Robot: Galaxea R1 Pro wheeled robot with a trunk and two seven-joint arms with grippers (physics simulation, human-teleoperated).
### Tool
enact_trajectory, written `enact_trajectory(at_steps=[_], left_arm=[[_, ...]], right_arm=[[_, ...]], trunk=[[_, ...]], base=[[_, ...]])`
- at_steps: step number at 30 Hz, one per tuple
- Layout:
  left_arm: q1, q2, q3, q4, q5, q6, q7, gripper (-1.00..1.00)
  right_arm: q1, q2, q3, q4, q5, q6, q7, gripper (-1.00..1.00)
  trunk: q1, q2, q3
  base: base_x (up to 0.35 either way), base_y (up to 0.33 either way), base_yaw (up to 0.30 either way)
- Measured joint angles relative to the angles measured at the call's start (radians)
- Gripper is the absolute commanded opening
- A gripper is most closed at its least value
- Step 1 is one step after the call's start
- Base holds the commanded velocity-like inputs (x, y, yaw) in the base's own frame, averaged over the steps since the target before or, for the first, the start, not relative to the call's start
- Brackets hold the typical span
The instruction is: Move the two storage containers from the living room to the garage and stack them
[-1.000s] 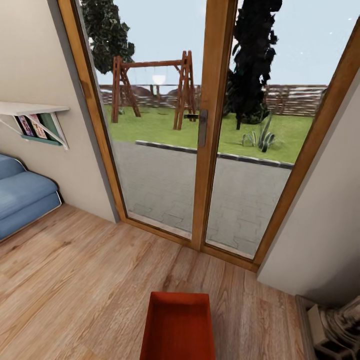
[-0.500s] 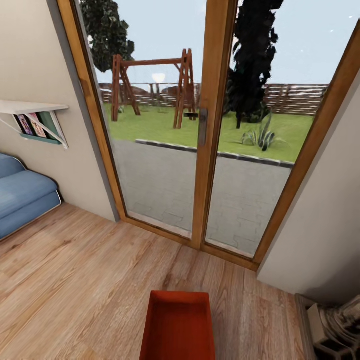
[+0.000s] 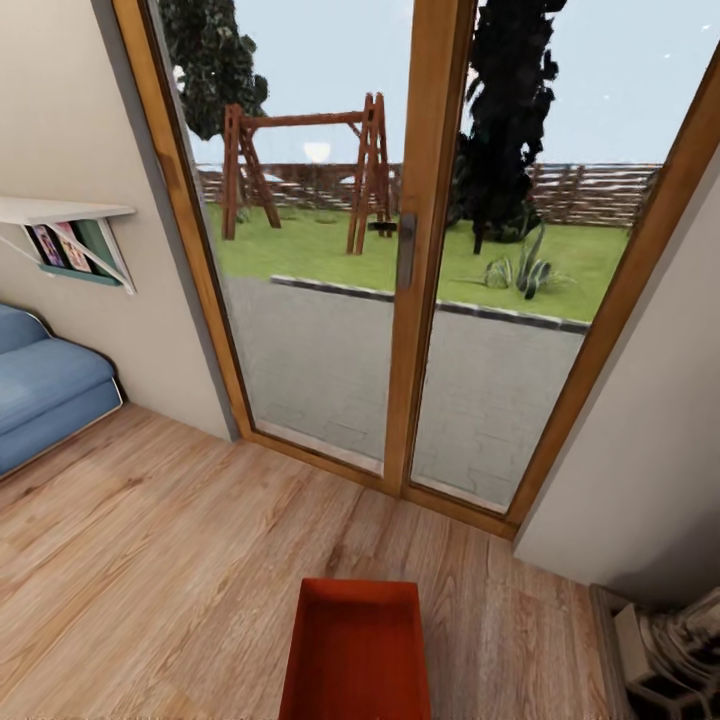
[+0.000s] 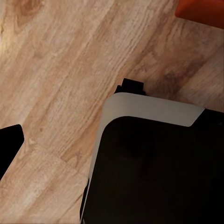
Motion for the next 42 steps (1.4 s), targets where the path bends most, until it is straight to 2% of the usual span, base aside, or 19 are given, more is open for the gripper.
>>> enact_trajectory(at_steps=[42], left_arm=[[0.000, 0.000, 0.000, 0.000, 0.000, 0.000, 0.000, 1.00]], right_arm=[[0.000, 0.001, 0.000, 0.000, -0.001, 0.010, 0.000, 1.00]], trunk=[[0.000, 0.000, -0.068]], base=[[0.000, 0.000, 0.000]])
